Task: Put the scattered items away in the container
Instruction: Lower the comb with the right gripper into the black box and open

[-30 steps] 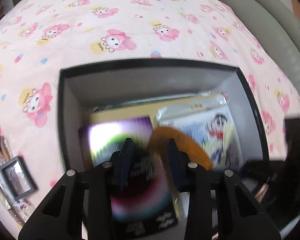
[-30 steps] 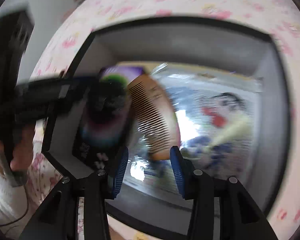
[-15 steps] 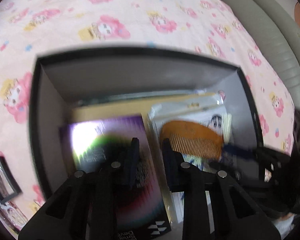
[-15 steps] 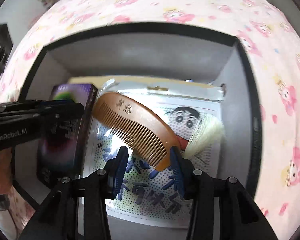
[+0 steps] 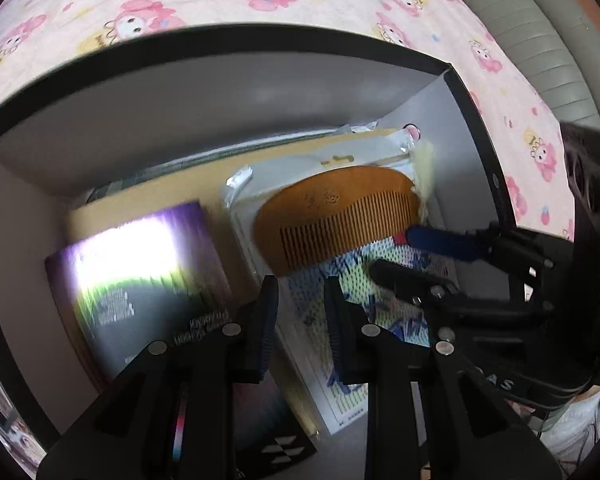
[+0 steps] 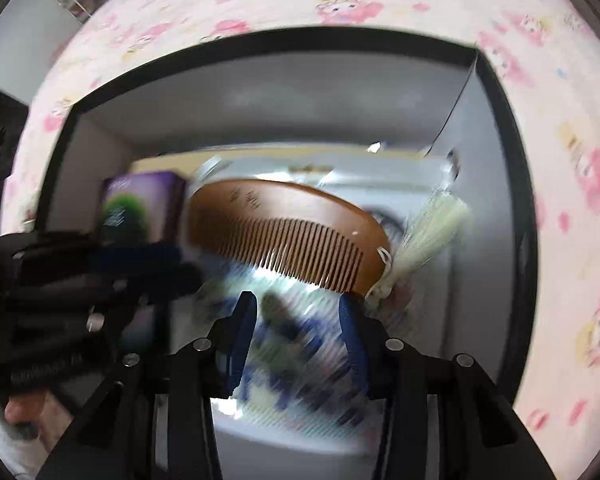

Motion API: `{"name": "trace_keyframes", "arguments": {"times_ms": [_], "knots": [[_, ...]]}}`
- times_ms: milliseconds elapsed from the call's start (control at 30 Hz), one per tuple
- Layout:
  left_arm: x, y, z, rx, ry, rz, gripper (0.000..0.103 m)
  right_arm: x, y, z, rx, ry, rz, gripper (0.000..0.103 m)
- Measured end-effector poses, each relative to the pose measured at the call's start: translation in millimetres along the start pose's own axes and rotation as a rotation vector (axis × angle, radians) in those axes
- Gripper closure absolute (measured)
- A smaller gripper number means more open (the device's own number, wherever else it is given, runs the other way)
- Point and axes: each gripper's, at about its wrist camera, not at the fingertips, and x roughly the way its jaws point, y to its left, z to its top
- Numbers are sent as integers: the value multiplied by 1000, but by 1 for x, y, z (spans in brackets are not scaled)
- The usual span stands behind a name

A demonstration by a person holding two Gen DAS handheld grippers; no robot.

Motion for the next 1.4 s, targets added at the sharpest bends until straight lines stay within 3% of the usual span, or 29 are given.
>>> {"name": "trace_keyframes", "arguments": {"times_ms": [267, 400, 500, 600, 767, 867, 933, 1000, 1100, 1233, 1333, 1400], "knots": [[-9, 17, 38, -75, -60, 24, 80, -7, -20, 39, 39, -94, -41, 64], [-15, 32, 35, -145, -95, -11, 80, -17, -29, 45, 72, -145, 60, 64], [-5, 40, 43, -199, -76, 0, 80, -8, -20, 56, 91, -121, 13, 64], [-3, 35, 49, -187, -82, -2, 80, -8, -21, 63, 108, -116, -33, 64], [7, 29, 65, -170, -76, -21, 80, -9, -32, 60, 125, -106, 9, 65], [11, 37, 61, -173, -77, -126, 79, -6, -26, 46, 98, -115, -7, 65], [3, 37, 54, -167, -110, -84, 79, 5, -13, 47, 78, -114, -32, 65], [3, 34, 52, -156, -93, -42, 80, 8, -9, 44, 66, -123, -37, 64], [10, 36, 47, -167, -59, -94, 81, 17, -6, 45, 63, -118, -48, 63], [4, 44, 45, -189, -72, -153, 81, 16, -6, 39, 74, -110, -54, 63], [-17, 42, 41, -183, -166, -79, 81, 8, -6, 30, 86, -123, -19, 63], [-24, 42, 39, -170, -180, -59, 80, 6, -4, 24, 79, -128, 1, 63]]}}
